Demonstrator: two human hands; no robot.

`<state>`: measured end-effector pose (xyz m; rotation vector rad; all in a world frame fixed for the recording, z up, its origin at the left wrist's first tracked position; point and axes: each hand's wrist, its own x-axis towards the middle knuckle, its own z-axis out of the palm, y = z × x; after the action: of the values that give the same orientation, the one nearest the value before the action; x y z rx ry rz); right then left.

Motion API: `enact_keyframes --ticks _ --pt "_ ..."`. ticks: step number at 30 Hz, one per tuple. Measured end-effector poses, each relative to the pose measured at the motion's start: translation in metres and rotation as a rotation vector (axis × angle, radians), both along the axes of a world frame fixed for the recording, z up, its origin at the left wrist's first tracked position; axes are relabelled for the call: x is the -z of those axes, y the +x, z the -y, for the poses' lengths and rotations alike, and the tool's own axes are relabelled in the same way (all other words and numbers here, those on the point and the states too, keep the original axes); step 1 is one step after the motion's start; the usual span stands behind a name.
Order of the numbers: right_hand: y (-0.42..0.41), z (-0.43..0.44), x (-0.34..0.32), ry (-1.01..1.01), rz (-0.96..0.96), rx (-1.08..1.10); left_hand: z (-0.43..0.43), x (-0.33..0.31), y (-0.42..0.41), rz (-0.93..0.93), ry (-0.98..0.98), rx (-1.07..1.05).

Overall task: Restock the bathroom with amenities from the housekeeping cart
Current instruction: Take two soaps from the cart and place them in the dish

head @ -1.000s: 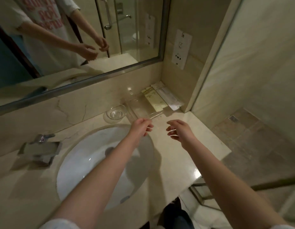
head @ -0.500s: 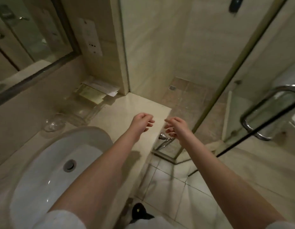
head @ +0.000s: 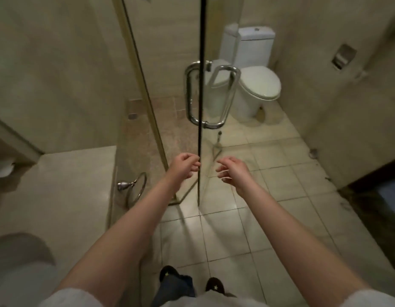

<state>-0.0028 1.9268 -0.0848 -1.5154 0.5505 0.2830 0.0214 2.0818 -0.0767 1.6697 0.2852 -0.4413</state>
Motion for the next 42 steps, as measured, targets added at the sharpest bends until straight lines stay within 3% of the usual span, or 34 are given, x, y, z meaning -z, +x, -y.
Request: enact_keyframes --ticks 13,26,42 --pt "-0.055 0.178 -0.013 -0.067 -0.043 0.708 0.222 -0.009 0.041 -0.055 -0.037 0.689" --pt "-0.154 0.327 -0.023 -0.174 -0.086 1.169 0.453 -0.014 -0.006 -0.027 -0.066 1.242" --pt "-0.198 0.668 -0.041 -0.115 0.017 1.386 0.812 -0.052 -0.053 0.036 -0.092 1.390"
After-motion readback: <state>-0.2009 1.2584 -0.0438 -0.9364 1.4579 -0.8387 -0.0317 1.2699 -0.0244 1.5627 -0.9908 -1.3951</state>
